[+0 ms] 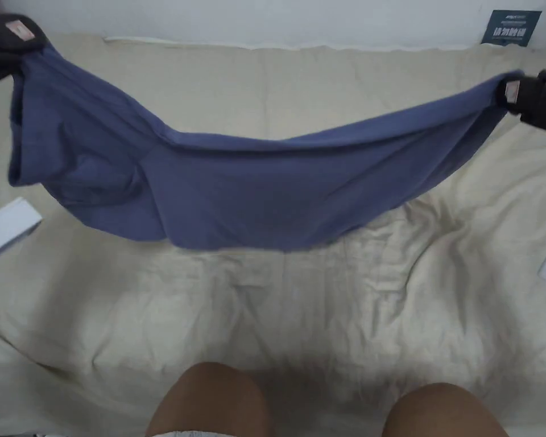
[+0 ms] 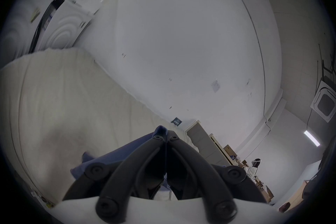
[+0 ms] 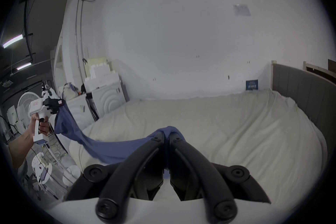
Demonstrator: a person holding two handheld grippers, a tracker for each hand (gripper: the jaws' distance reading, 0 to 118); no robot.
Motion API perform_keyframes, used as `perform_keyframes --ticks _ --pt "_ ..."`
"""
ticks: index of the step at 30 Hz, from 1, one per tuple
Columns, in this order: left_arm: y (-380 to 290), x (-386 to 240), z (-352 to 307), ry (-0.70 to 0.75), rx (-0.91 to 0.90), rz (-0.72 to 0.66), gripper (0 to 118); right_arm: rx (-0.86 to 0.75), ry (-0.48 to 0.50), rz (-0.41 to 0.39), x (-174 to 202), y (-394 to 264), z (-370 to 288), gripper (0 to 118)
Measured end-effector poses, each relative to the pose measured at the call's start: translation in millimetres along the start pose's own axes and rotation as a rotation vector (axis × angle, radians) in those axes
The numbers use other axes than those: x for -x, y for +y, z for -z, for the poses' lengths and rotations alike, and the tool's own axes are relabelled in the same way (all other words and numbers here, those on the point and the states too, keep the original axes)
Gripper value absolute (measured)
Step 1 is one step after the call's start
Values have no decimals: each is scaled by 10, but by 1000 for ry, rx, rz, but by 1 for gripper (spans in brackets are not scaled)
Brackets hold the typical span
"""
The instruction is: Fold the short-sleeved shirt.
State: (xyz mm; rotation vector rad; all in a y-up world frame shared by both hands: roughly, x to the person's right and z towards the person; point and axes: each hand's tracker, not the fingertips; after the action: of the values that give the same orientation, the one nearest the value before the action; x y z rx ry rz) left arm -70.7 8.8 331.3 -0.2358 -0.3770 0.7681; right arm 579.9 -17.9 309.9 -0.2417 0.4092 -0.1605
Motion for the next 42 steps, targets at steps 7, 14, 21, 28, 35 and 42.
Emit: perform_keyframes --ticks 7,14,21,28,35,42 --pt "726 -524 222 2 -74 54 0 -57 13 -4 129 842 118 5" --pt "1376 -964 658 14 -134 98 0 -107 9 -2 62 1627 438 5" --pt "2051 -1175 1307 20 -172 78 1 -121 8 32 -158 2289 941 5" --pt "2651 -1407 1993 30 -212 94 0 -143 -15 24 -331 2901 1502 5" --pt "3127 -1582 2608 40 -259 92 1 -174 -36 9 -468 3439 1994 5" --pt "3437 -1657 3030 26 -294 114 1 -213 -54 5 -603 3826 2364 5"
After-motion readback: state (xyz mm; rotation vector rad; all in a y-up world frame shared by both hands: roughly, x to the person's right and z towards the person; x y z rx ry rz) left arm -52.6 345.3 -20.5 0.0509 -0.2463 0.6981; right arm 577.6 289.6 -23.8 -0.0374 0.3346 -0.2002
